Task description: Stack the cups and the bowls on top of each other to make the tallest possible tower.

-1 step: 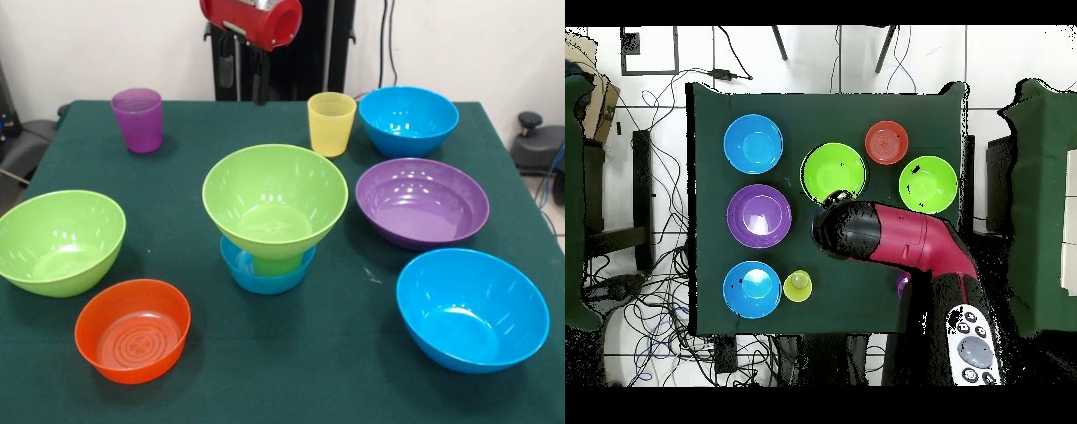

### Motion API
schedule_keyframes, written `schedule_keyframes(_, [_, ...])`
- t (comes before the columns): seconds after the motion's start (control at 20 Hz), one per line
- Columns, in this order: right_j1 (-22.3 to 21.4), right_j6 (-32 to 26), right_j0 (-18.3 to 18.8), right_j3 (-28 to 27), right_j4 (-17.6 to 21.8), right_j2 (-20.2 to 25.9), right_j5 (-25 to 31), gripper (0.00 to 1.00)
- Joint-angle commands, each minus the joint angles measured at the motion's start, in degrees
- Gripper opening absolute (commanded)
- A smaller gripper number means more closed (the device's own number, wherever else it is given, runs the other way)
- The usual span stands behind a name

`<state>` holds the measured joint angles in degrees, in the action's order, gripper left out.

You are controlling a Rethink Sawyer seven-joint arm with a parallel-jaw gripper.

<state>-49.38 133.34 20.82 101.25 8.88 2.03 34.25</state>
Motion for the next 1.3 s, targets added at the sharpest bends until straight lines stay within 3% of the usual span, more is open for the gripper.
schedule_keyframes(0.05, [0.9,-7.1,-0.6,0.3,5.5,4.1,1.5,1.00])
schedule_keyframes(0.5, [-0.9,-11.7,2.7,0.0,7.4,4.6,4.2,1.00])
schedule_keyframes(0.95, [-0.4,-15.6,9.6,0.8,8.7,8.4,3.2,1.00])
schedule_keyframes(1.3, [0.9,-13.2,11.5,2.4,11.1,9.8,-0.1,1.00])
